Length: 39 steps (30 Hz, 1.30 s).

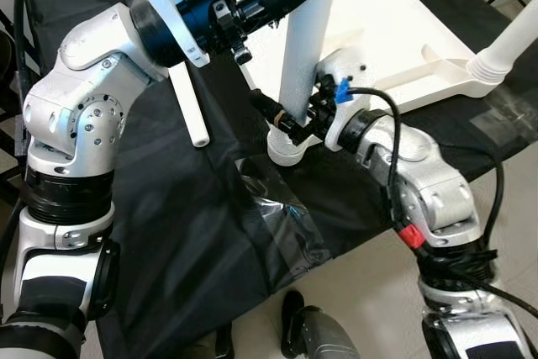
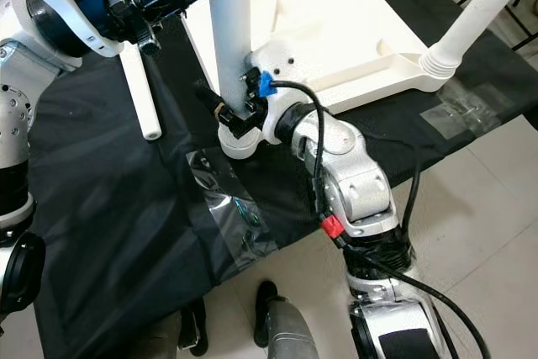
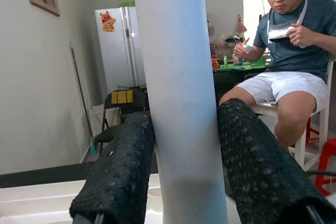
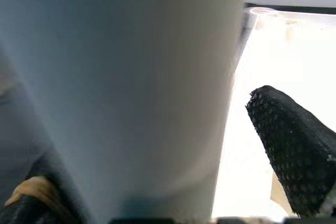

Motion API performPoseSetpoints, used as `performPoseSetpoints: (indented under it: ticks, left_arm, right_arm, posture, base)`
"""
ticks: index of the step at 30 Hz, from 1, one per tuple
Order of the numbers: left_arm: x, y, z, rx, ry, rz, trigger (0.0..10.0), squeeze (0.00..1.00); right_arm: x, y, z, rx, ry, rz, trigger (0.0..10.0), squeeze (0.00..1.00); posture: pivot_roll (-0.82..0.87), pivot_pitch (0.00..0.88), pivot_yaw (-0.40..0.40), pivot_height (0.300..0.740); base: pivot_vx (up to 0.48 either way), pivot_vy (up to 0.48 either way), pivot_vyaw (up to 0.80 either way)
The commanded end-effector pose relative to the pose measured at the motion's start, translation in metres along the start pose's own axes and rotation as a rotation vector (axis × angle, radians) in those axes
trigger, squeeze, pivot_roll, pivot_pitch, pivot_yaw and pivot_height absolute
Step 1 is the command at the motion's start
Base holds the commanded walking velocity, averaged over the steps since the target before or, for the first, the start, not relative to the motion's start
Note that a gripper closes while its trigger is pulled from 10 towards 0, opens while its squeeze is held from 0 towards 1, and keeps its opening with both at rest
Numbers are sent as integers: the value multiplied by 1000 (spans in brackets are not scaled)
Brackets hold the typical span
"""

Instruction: Building children table

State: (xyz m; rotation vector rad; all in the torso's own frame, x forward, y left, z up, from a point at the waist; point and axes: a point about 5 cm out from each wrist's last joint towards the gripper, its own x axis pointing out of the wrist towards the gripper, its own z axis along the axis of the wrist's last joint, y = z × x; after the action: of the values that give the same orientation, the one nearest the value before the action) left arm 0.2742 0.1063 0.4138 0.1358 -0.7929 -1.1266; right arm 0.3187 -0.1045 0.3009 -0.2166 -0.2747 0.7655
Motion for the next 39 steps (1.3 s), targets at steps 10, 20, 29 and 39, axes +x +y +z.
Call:
performPoseSetpoints:
  ticks: [10,20,29,39]
  left_arm:
    - [1,-4,-10,-23,41,-21,0,0]
    - [2,-7,-6,-18,35,-34,0,0]
    - [2,-9,-5,-21,30,-43,0,0]
    - [4,-12,-2,-21,28,-55,0,0]
  right_arm:
    - [-22,-15,30,-94,-25,471,10000,0]
    - [-25,-29,40,-133,-48,649,10000,0]
    - [-17,-30,40,-180,-54,722,8039,0]
    - [-16,-38,48,-207,-54,794,0,0]
  posture:
    - [27,351,4,740]
    - [40,351,11,740]
    - [47,347,9,740]
    - [47,349,7,740]
  base:
    - [0,0,0]
    - [0,0,0]
    - [0,0,0]
    - [0,0,0]
